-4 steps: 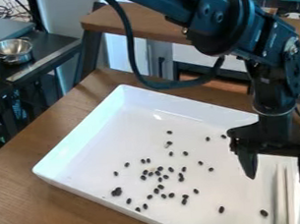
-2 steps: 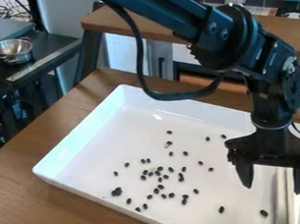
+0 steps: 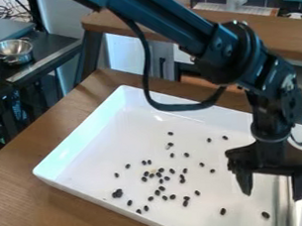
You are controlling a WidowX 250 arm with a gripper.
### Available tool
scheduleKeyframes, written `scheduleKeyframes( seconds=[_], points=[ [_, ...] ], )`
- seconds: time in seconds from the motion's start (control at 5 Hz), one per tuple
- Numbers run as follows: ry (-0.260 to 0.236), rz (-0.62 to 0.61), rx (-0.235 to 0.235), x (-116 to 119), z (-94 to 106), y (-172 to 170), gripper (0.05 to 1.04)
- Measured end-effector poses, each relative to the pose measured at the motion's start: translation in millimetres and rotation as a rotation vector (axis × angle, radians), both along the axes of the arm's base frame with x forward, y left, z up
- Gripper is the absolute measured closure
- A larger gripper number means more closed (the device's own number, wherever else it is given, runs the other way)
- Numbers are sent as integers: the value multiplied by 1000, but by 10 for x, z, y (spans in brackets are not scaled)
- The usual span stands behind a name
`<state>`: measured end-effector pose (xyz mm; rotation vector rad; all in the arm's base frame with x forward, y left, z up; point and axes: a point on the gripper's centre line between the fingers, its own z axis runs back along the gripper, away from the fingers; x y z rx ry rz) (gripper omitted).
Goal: Sweep into pile
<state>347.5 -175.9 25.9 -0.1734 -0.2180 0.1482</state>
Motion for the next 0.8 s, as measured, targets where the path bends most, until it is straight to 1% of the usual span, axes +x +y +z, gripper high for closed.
scheduleKeyframes(
  seconds=[0.4, 0.6, 0.8],
  points=[
    [-23, 32, -15, 33, 0, -42, 83],
    [-2, 36, 12, 43, -171, -50, 91],
    [10, 51, 22, 54, -237, -49, 154]
  ],
)
